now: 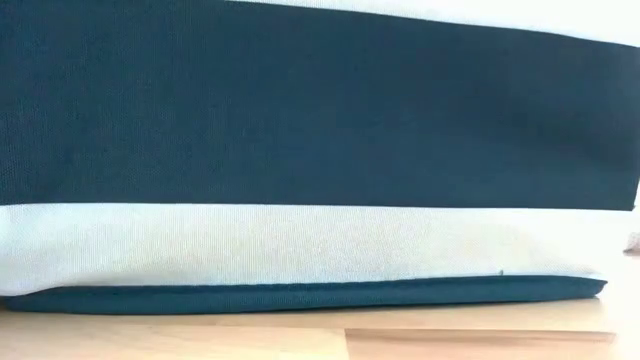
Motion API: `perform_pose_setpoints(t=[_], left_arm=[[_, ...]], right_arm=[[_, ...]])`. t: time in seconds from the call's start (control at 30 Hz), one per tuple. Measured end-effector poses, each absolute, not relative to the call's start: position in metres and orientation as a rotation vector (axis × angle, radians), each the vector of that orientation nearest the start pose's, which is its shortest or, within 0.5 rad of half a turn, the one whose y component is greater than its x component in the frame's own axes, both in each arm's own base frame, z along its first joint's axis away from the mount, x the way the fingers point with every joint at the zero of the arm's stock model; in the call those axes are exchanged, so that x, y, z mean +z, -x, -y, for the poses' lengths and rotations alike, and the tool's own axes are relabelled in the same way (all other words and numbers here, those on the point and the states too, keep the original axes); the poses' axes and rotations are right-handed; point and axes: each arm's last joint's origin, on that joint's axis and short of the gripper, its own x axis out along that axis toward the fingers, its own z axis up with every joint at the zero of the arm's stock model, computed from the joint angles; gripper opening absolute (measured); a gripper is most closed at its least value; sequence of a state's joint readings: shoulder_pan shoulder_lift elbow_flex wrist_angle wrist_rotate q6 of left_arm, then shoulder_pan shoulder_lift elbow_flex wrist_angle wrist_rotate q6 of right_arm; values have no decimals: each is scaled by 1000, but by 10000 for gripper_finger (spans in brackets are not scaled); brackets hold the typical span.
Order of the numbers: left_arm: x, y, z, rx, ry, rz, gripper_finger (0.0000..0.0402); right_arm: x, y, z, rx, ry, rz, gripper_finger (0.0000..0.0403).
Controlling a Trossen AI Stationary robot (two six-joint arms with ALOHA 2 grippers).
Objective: Sort clothes
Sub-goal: Put the white dress into the blue laundry bin
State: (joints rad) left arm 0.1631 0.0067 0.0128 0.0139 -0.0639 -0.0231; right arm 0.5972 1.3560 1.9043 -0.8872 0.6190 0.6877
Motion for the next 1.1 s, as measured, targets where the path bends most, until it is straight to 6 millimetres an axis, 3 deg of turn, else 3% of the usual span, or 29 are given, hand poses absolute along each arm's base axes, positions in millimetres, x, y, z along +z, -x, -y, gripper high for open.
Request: perform_pose_setpoints(t=[0.13,0.27,0.43,0.7,0.9,1.1], left_arm=[[169,-96,-18,227,22,23,0],[169,-96,-18,227,22,23,0],[169,-96,-18,227,22,23,0],[169,-96,-18,227,22,22,0],[169,-96,-18,227,22,23,0],[169,-96,-18,227,22,23,0]], right_arm=[[519,-234,-121,61,-430,-170,31],[512,-263,-128,164,-415,-166,31],[493,-277,-127,100,-397,-281,31],[455,-296,-119,-148,-411,-492,31],[434,-327,-135,-8,-436,-556,30],[423,-348,-134,96,-447,-576,30]])
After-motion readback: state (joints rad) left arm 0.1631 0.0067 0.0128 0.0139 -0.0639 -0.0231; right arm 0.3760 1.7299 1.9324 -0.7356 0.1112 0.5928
